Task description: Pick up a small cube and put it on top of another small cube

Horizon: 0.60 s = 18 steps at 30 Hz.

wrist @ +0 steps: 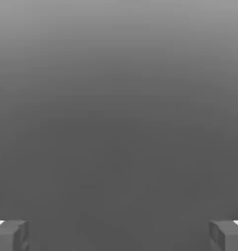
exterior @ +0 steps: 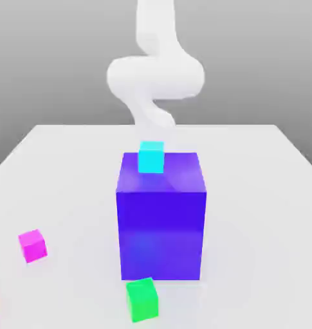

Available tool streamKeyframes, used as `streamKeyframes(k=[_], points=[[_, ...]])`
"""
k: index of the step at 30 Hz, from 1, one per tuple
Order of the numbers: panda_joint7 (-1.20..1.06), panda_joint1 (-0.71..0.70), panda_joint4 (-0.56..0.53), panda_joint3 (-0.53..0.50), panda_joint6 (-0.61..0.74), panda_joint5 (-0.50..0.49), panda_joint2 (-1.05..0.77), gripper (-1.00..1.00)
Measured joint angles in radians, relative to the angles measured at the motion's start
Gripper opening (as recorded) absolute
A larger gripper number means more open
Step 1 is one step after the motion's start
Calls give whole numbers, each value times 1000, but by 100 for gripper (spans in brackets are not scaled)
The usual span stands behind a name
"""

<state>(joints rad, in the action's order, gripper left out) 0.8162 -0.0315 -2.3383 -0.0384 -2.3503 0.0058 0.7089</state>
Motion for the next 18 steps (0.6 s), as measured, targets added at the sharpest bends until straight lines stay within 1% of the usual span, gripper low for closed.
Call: streamKeyframes(k=[10, 16, 18], points=[[55, -130, -155, -161, -203, 37, -367, 0], [76, -206, -246, -256, -323, 76, -585, 0], [79, -252, -276, -285, -362, 94, -658, 0]])
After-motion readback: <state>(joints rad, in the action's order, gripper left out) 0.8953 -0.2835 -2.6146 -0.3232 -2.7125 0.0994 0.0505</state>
